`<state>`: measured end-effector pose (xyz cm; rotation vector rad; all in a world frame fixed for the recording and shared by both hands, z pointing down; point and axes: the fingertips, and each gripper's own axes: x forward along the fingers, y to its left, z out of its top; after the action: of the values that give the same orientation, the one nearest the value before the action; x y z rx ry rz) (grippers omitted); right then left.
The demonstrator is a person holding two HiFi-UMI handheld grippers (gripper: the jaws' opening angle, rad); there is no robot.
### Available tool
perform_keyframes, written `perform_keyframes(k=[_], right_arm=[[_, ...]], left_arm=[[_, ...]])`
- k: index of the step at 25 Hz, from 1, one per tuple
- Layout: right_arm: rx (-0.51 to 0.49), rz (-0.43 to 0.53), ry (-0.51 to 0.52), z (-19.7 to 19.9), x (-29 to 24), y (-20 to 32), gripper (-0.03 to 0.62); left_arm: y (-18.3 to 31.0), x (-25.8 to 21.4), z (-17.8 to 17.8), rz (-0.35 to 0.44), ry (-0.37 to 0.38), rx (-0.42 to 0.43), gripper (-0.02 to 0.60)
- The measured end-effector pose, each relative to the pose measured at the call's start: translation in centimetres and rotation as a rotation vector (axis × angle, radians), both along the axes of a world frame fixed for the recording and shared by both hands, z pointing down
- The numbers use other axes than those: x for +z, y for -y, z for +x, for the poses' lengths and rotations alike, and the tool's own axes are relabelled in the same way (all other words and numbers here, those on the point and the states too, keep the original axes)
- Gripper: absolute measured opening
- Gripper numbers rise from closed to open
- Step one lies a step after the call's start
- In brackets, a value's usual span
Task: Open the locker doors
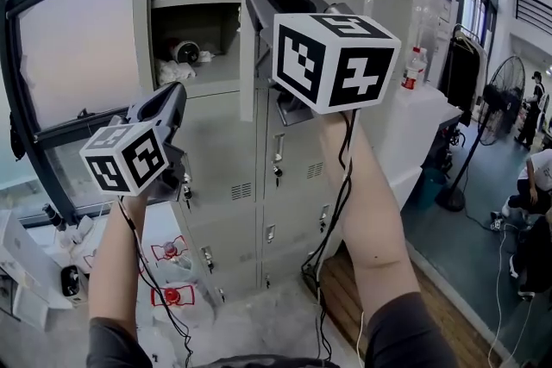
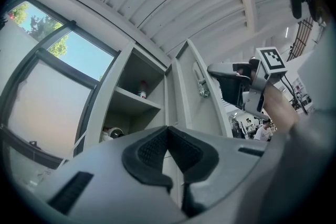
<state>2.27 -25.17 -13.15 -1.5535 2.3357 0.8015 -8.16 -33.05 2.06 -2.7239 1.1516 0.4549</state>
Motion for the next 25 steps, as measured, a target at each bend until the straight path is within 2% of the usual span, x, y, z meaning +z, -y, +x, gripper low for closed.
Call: perform_keyframes(k=[7, 25], right_arm=[[-0.034, -0.012, 0.037, 4.2, 0.1, -1.0, 0.06], [-0.035, -0.011, 0.099, 12.7, -0.1, -0.8, 0.055]], left_arm=[[-1.6, -0.2, 2.5, 0.01, 0.001, -0.002, 0.008], [-2.1, 0.2, 7.2, -0.004, 0.017, -0.019, 0.008]])
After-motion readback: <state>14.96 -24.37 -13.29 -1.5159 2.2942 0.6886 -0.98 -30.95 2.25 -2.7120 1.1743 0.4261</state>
